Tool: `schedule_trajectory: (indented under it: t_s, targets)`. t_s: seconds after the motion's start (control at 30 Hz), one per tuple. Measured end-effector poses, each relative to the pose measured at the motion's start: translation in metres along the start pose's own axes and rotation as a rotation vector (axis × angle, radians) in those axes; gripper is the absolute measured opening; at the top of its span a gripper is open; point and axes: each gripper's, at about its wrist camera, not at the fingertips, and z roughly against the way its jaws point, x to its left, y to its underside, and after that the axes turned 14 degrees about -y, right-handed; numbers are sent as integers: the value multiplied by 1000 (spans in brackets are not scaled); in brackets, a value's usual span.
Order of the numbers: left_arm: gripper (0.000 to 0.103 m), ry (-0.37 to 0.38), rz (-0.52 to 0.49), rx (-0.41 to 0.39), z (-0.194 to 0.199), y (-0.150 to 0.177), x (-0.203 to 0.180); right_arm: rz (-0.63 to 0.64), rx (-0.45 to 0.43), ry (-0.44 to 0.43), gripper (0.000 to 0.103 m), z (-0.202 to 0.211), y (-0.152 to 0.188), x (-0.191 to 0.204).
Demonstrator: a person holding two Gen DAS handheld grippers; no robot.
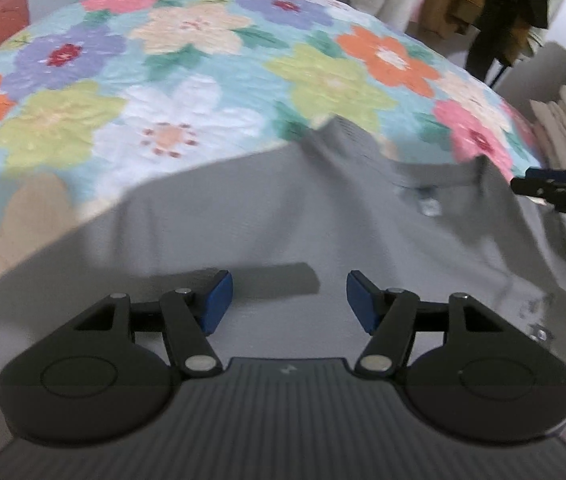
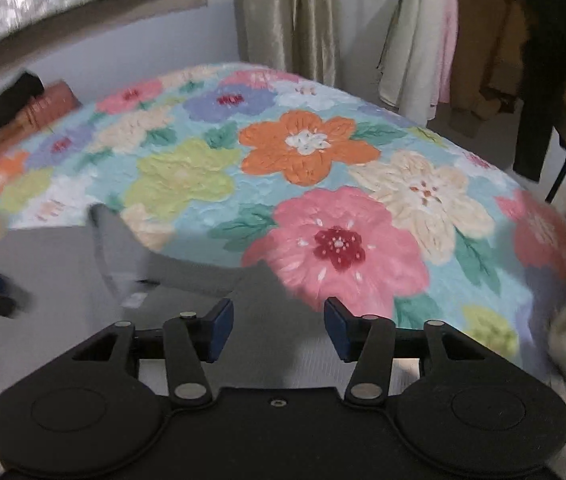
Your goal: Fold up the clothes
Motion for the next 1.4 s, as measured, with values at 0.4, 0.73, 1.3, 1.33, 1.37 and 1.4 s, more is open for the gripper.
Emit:
schedule_trajectory:
  t_s: [0.4, 0.73, 1.3, 1.33, 1.37, 1.4]
  targets:
    - [62, 24, 4, -60, -10, 3, 23, 100, -195, 175, 5, -22, 0, 9]
    - [67, -147, -185, -158, 8, 24, -9, -123, -107, 174, 58, -14, -1, -1]
    - [87, 36, 80, 213, 138, 226, 69, -243, 10, -153, 62, 184, 243, 101]
    - [87, 23, 75, 246, 143, 239, 71, -269, 6, -155, 62, 191, 257, 103]
    - [87, 8, 73, 276, 147, 250, 74, -299, 0, -157, 62, 197, 273, 105]
    - [87, 3, 62, 298, 152, 260, 76, -329, -7, -160, 62, 203, 288, 106]
